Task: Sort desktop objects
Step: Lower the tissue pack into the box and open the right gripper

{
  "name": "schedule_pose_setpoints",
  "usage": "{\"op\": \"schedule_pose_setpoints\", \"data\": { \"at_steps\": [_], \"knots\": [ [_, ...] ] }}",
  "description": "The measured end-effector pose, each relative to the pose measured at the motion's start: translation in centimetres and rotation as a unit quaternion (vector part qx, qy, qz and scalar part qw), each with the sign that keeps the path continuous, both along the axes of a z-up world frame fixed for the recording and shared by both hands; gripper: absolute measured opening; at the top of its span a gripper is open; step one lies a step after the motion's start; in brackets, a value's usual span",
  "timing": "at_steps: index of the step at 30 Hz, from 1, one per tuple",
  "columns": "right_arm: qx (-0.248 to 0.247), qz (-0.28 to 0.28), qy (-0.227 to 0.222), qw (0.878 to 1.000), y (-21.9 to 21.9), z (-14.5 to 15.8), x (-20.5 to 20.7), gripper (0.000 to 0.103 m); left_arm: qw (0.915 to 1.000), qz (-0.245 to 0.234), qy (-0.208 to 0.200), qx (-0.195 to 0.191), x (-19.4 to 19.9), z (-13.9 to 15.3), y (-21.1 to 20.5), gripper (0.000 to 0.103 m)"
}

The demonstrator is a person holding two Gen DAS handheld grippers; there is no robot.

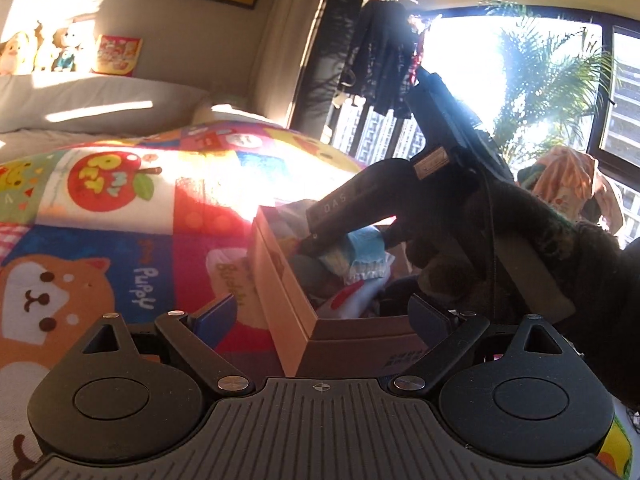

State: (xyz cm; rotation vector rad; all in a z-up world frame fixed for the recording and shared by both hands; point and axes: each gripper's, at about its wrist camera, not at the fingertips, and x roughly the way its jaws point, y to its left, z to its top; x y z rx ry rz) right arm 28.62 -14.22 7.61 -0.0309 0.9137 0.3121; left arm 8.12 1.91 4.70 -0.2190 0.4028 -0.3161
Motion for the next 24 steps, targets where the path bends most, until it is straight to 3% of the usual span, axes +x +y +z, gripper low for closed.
{"op": "schedule_pose_setpoints", "data": {
  "at_steps": [3,5,8,10,11,14,16,18,22,24],
  "knots": [
    [-0.021,0.021,-0.004,1.000,1.2,0.7,-1.1,0.055,1.0000,0.003,0.003,-0.007,0.0,0.0,0.3,0.096],
    [-0.021,0.021,-0.001,1.000,0.5,1.3,-1.3,0.068,0.9999,0.001,0.001,-0.014,-0.1,0.1,0.4,0.097],
    [-0.014,0.005,-0.037,0.999,-1.1,2.8,-2.0,0.070,0.9999,-0.002,-0.007,-0.014,-0.4,0.3,0.3,0.097],
    [-0.014,-0.006,-0.055,0.998,-1.9,3.3,-1.8,0.064,0.9999,-0.001,-0.013,-0.004,-0.5,0.3,-0.1,0.097],
    [-0.021,-0.002,-0.055,0.998,-1.9,3.2,-1.6,0.054,0.9999,-0.001,-0.013,-0.001,-0.5,0.3,-0.2,0.097],
    [-0.062,-0.009,-0.067,0.996,-1.3,2.4,-1.4,0.053,1.0000,0.001,-0.006,0.002,-0.2,0.0,-0.3,0.097],
    [-0.057,-0.009,-0.056,0.997,-0.9,1.5,-1.5,0.052,1.0000,0.004,-0.004,0.003,-0.2,-0.1,-0.2,0.097],
    [-0.053,0.038,-0.066,0.996,0.0,1.0,-2.6,0.051,1.0000,0.006,-0.002,0.003,-0.1,-0.1,-0.1,0.097],
    [-0.161,0.124,-0.146,0.968,2.2,0.5,-5.3,0.051,1.0000,0.003,0.001,0.005,-0.1,-0.3,-0.2,0.097],
    [-0.187,0.145,-0.157,0.959,2.0,0.9,-5.5,0.052,1.0000,0.001,0.000,0.008,-0.1,-0.3,-0.3,0.097]
  ]
}}
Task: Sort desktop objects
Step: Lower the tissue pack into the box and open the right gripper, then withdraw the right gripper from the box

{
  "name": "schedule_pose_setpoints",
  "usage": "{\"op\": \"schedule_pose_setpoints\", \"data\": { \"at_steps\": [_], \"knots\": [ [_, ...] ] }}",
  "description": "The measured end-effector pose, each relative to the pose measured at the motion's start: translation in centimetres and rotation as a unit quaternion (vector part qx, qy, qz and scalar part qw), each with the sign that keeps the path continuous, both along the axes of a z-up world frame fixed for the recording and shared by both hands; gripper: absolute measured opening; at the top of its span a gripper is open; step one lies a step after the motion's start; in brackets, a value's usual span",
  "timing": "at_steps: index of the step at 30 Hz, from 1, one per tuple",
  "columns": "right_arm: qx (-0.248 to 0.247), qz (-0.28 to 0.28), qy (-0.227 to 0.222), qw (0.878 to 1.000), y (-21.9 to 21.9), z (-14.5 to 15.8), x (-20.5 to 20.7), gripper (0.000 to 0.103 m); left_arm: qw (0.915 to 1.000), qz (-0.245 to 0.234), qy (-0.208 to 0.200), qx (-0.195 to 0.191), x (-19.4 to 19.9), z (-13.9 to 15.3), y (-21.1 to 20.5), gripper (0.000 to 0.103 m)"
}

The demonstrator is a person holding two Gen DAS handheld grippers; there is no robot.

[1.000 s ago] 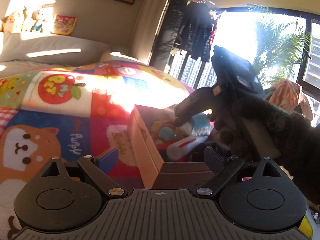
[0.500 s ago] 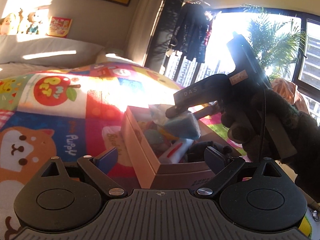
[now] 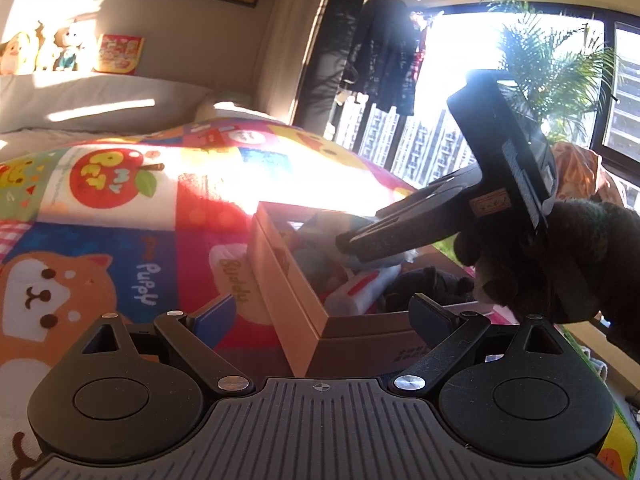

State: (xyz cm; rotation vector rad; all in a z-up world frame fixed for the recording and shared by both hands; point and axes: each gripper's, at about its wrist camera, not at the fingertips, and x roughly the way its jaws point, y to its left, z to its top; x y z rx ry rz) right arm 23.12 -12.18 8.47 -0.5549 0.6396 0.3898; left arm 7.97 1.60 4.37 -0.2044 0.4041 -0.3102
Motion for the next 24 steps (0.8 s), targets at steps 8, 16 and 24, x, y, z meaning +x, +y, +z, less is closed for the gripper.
{"op": "schedule_pose_setpoints", "data": {
  "at_steps": [8,16,24],
  "knots": [
    [0.081,-0.084,0.104,0.988,-4.8,2.1,0.5,0.045,1.0000,-0.002,0.001,-0.005,0.0,0.0,-0.1,0.097],
    [0.061,-0.180,0.085,0.978,-7.4,0.8,4.3,0.022,0.9999,0.002,0.007,-0.007,0.2,-0.2,0.1,0.097],
    [0.137,-0.194,0.026,0.971,-9.7,5.4,0.1,0.034,0.9999,-0.009,0.007,-0.007,0.1,-0.1,-0.5,0.097]
  ]
}}
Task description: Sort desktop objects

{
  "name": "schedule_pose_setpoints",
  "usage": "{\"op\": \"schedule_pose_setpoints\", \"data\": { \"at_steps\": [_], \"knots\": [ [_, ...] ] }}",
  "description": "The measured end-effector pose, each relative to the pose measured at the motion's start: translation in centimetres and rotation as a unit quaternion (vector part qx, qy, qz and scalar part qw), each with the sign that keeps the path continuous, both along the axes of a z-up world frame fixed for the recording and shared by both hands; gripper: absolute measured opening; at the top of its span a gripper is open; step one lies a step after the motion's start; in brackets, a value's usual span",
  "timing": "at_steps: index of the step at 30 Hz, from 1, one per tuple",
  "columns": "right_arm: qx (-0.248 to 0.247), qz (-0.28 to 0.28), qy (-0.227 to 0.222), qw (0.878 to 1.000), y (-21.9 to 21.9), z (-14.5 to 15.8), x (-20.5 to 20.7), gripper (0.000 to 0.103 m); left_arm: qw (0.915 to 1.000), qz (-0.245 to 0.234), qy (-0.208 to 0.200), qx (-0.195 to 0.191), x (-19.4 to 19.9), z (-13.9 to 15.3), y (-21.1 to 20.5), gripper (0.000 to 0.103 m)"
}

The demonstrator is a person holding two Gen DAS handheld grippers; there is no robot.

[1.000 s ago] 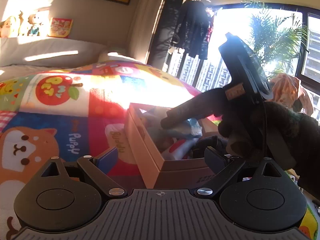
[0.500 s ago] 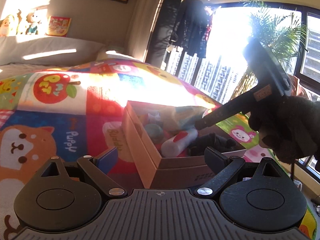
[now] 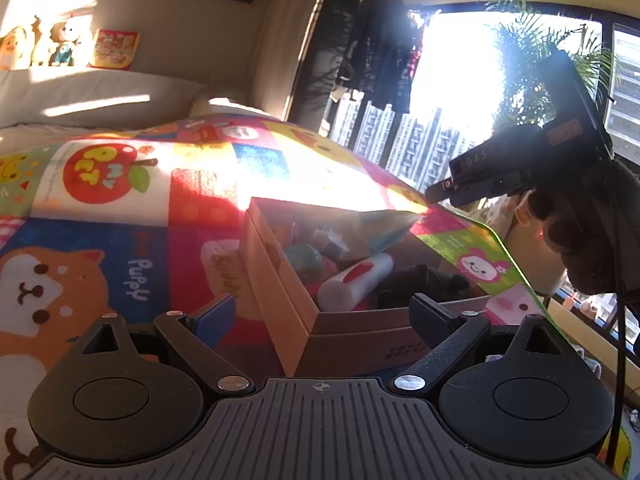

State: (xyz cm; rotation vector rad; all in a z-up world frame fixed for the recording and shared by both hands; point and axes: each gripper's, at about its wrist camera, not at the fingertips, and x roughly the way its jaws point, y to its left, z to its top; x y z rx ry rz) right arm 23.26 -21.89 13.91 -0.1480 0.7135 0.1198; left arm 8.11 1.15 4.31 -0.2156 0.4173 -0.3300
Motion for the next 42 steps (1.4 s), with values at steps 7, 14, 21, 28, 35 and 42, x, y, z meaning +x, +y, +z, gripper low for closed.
{"op": "schedule_pose_setpoints", "data": {
  "at_steps": [7,14,21,28,35,42],
  "knots": [
    [0.085,-0.004,0.051,0.995,1.9,-2.8,2.8,0.022,0.9998,-0.003,0.009,0.014,0.2,-0.6,-0.6,0.097],
    [0.104,-0.010,0.060,0.993,2.8,-5.2,5.9,0.022,0.9999,0.002,0.016,0.004,0.4,-0.7,0.0,0.097],
    [0.115,0.017,0.091,0.989,1.4,-5.5,3.5,0.023,0.9993,-0.032,0.002,0.020,0.0,-0.7,-1.2,0.100],
    [0.172,0.020,-0.016,0.985,-5.0,-2.4,-3.0,0.103,0.9971,-0.056,0.026,0.044,0.7,-1.2,-3.2,0.100],
    [0.318,-0.003,0.032,0.948,-8.7,-7.0,-2.0,0.103,0.9944,-0.080,0.067,0.017,2.2,-1.7,-4.2,0.101],
    [0.380,-0.027,0.060,0.922,-7.0,-9.0,-1.8,0.103,0.9954,-0.052,0.072,0.038,3.0,-1.7,-1.9,0.102]
  ]
}}
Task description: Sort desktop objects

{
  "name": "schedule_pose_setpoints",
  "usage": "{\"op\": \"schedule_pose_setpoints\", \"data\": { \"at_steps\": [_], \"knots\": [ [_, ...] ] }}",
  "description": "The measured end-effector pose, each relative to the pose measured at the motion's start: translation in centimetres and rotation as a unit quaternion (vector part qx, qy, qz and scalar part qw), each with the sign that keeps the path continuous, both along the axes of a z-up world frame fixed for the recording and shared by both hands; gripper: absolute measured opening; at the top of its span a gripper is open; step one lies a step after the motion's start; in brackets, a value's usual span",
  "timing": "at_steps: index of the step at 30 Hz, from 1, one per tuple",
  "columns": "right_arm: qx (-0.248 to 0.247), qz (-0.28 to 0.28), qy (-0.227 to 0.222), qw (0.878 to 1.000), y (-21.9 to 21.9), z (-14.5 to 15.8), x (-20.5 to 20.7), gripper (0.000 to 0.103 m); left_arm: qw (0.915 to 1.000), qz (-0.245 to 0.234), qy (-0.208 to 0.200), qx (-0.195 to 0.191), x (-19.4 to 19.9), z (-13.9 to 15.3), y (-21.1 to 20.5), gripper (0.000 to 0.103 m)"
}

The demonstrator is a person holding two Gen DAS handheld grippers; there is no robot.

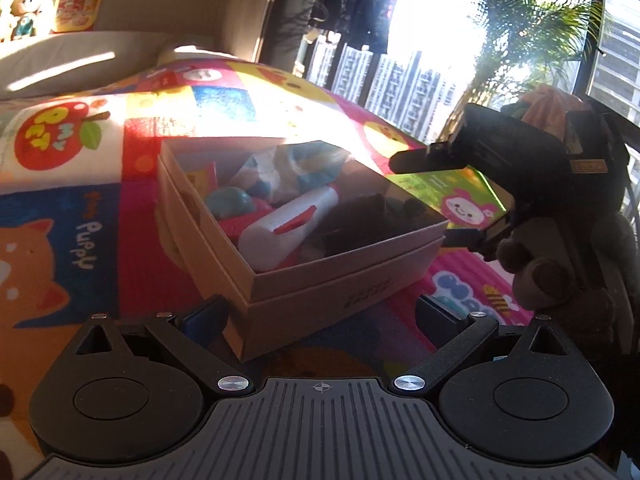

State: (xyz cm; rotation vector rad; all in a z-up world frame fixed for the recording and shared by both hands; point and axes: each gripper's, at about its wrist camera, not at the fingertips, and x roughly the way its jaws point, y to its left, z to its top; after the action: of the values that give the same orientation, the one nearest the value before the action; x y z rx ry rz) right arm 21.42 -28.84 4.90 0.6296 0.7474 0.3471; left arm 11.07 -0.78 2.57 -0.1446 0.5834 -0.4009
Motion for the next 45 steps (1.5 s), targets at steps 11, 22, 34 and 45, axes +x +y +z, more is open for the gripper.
{"op": "schedule_pose_setpoints", "data": {
  "at_steps": [11,22,34,45],
  "knots": [
    [-0.010,0.070,-0.009,0.997,8.3,0.1,-2.0,0.103,0.9983,0.052,-0.013,0.021,-1.6,0.5,5.8,0.102],
    [-0.098,0.037,-0.020,0.994,7.3,0.5,-6.3,0.103,0.9990,0.037,-0.009,0.022,-4.7,0.3,4.1,0.103],
    [-0.316,0.047,-0.026,0.947,10.3,-2.5,-13.5,0.103,0.9718,0.207,0.052,0.100,-6.5,-1.5,3.3,0.103],
    [-0.331,0.047,-0.072,0.940,10.6,-3.6,-11.5,0.103,0.9638,0.225,0.056,0.133,-5.8,-2.2,1.2,0.103]
  ]
}}
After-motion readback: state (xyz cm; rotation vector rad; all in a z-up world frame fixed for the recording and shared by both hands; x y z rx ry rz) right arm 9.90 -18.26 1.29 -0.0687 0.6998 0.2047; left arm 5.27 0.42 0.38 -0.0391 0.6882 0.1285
